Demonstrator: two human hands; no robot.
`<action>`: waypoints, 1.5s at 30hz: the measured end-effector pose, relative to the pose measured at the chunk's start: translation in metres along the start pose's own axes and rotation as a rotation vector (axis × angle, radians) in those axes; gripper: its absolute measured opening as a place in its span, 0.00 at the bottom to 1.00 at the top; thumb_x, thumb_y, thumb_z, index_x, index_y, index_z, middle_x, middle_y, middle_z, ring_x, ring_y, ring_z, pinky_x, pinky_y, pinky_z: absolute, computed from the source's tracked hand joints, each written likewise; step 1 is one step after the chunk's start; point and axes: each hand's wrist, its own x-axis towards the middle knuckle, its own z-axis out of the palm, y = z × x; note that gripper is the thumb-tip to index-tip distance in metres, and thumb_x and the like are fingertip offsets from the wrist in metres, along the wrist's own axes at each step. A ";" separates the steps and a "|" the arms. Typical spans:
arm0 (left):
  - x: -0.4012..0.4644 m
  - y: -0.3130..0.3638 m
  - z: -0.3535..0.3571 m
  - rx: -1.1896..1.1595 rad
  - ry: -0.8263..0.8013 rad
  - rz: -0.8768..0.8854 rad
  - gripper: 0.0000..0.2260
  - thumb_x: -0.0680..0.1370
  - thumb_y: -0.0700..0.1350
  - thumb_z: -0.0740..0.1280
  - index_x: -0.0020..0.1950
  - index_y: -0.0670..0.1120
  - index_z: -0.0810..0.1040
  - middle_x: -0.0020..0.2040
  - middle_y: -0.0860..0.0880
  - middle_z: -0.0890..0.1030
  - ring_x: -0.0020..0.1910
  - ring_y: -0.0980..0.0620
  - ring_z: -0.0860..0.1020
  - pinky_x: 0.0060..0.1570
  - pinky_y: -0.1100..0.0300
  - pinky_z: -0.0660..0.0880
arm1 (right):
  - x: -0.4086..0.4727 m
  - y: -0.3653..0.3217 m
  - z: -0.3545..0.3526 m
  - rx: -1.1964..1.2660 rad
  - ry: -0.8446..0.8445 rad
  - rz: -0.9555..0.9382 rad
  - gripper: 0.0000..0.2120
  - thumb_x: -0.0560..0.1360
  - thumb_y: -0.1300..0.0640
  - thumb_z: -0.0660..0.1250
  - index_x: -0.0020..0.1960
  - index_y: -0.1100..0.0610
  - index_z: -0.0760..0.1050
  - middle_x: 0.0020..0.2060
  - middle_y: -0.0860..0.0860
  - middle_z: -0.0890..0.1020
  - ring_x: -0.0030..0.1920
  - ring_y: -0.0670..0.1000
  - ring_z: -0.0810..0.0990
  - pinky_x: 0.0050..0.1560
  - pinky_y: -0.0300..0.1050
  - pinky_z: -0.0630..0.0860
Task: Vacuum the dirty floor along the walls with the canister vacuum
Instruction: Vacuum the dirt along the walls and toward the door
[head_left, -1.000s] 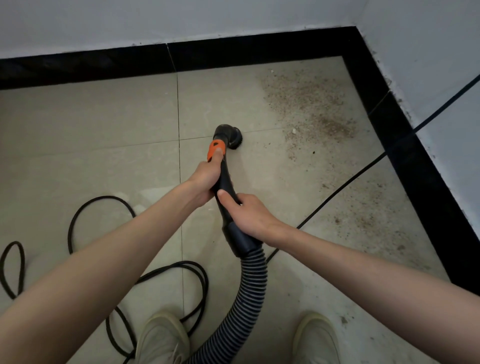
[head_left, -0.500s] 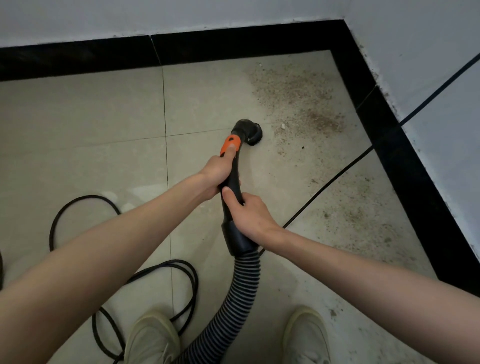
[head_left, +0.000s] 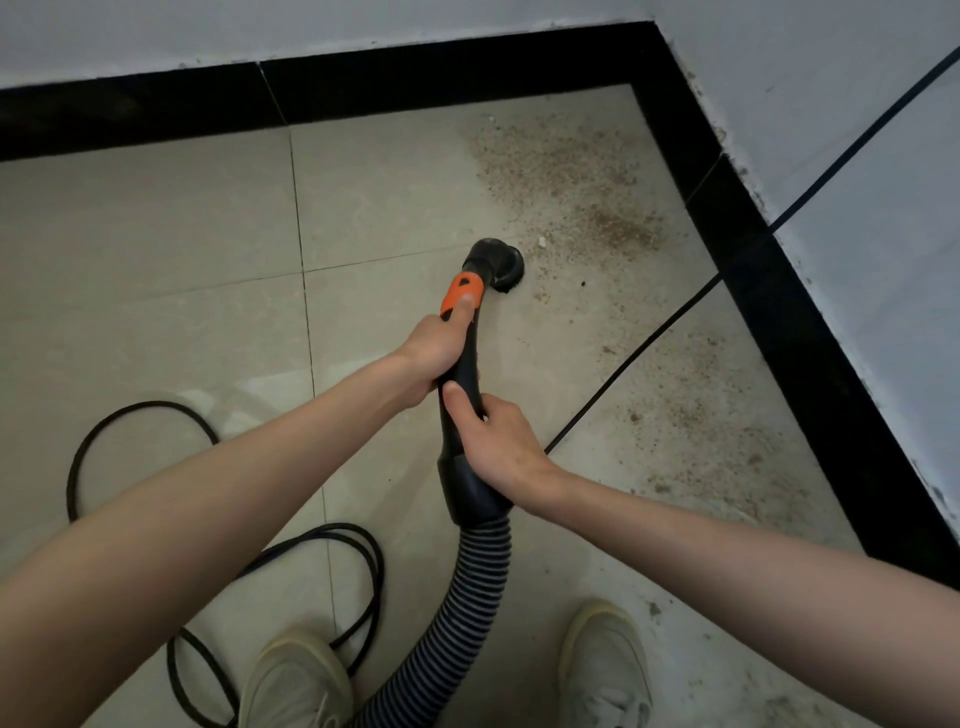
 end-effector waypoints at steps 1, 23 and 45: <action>0.003 0.003 -0.002 -0.003 0.006 0.003 0.22 0.80 0.60 0.55 0.45 0.41 0.70 0.41 0.44 0.74 0.43 0.43 0.75 0.55 0.48 0.75 | 0.005 -0.003 0.000 -0.009 -0.005 -0.011 0.20 0.81 0.41 0.56 0.38 0.54 0.69 0.35 0.49 0.75 0.35 0.45 0.74 0.33 0.38 0.68; 0.065 0.074 -0.024 -0.365 0.125 -0.021 0.15 0.83 0.51 0.56 0.53 0.38 0.69 0.36 0.44 0.72 0.31 0.49 0.72 0.33 0.57 0.72 | 0.097 -0.039 -0.033 0.290 -0.215 -0.042 0.23 0.77 0.40 0.65 0.54 0.61 0.74 0.46 0.59 0.82 0.43 0.59 0.83 0.52 0.58 0.81; 0.154 0.106 -0.012 -0.449 0.279 0.009 0.24 0.80 0.57 0.58 0.64 0.38 0.68 0.52 0.43 0.78 0.50 0.43 0.79 0.54 0.49 0.77 | 0.179 -0.044 -0.076 0.123 0.094 -0.190 0.16 0.74 0.43 0.70 0.42 0.56 0.72 0.30 0.53 0.78 0.23 0.50 0.76 0.26 0.42 0.74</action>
